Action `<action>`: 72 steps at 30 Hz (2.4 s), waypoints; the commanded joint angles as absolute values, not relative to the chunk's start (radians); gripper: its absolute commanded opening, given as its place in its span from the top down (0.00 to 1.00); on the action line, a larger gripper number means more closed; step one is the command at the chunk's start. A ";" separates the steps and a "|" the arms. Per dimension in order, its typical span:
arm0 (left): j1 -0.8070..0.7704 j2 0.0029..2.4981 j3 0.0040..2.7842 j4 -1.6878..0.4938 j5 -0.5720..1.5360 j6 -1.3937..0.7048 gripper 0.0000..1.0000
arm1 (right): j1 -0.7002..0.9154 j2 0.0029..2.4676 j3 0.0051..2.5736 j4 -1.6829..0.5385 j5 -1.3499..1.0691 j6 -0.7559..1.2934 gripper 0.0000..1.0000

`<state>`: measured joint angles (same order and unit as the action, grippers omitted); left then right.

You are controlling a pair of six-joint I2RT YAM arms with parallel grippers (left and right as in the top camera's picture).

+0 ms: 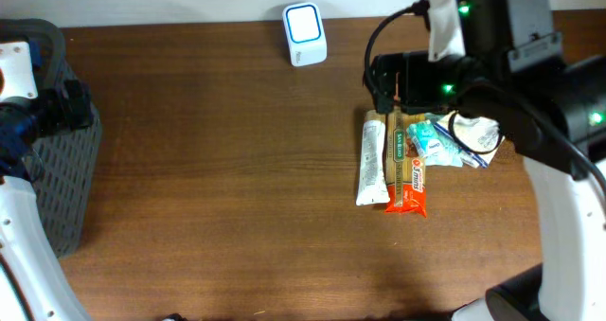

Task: Scan the item barcode

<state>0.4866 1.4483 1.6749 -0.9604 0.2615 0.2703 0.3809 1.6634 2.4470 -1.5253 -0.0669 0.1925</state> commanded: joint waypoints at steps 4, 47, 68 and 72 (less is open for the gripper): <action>0.487 1.443 1.685 -0.960 0.266 0.286 0.01 | 0.338 1.483 2.226 -1.320 -0.044 0.014 0.01; 0.487 1.443 1.685 -0.962 0.266 0.286 0.01 | 0.019 0.003 0.006 -0.065 -0.147 0.011 0.01; 0.480 1.423 1.685 -0.962 0.266 0.286 0.01 | 0.019 0.003 0.006 -0.065 -0.147 0.011 0.01; 0.398 1.364 1.684 -0.962 0.199 0.290 0.01 | 0.019 0.003 0.006 -0.065 -0.147 0.011 0.01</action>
<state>0.4644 1.4353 1.6749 -0.9634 0.2550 0.2703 0.0273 0.0147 0.0147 -0.0650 -0.1375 0.0147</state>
